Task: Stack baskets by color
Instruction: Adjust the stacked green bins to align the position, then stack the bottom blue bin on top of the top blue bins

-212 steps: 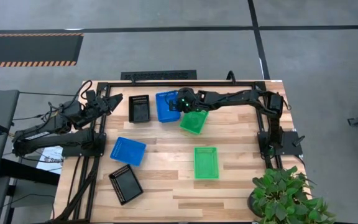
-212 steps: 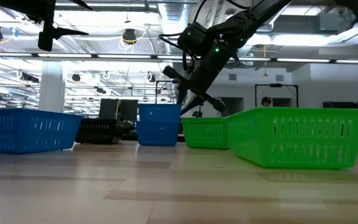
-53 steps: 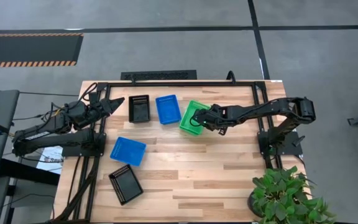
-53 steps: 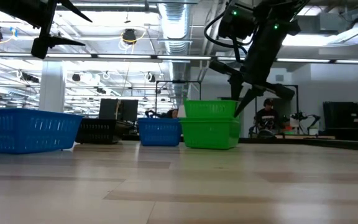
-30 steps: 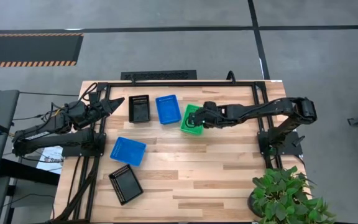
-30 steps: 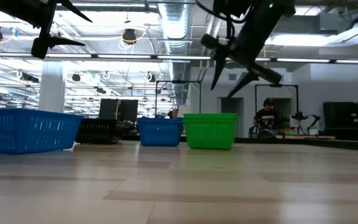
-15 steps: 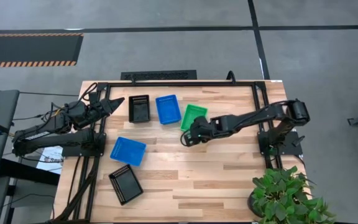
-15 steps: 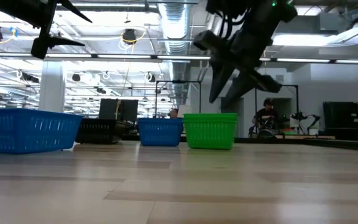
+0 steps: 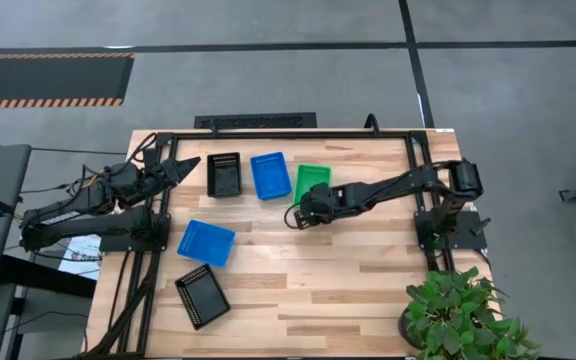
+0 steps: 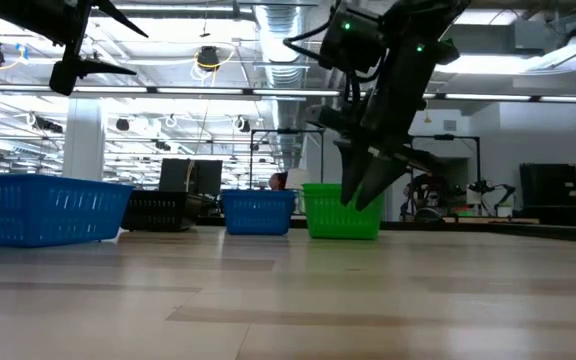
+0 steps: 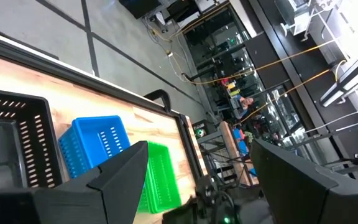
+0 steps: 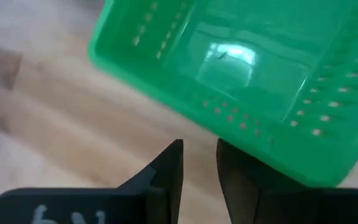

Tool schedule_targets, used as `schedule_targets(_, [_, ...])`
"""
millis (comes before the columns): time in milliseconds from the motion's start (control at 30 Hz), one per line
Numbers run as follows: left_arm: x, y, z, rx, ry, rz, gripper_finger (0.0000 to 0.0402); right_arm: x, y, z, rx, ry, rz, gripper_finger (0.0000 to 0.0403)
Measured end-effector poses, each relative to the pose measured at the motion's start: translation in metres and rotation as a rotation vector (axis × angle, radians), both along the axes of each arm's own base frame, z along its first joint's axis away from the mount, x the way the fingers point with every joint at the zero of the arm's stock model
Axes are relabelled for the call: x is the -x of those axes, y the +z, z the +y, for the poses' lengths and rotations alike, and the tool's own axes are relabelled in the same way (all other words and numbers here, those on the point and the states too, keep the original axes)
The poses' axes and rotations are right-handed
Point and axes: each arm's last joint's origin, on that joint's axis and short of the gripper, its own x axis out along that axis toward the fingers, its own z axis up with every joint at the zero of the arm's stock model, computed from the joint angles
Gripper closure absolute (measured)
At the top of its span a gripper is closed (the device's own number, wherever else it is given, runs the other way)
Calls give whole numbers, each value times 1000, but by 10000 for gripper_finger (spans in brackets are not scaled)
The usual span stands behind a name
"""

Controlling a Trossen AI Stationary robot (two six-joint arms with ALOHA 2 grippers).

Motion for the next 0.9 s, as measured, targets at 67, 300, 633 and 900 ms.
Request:
schedule_targets(67, [0, 0, 0, -1, 0, 2, 128, 1, 0, -11, 8, -22, 0, 285])
schedule_targets(300, [0, -2, 0, -5, -4, 34, 128, 6, 0, -52, 56, -112, 16, 284])
schedule_targets(633, [3, -32, -14, 116, -476, 342, 128, 13, 32, -49, 21, -29, -90, 284])
schedule_targets(900, [6, -58, -20, 306, -652, 662, 128, 22, 62, -33, 87, 18, -170, 285])
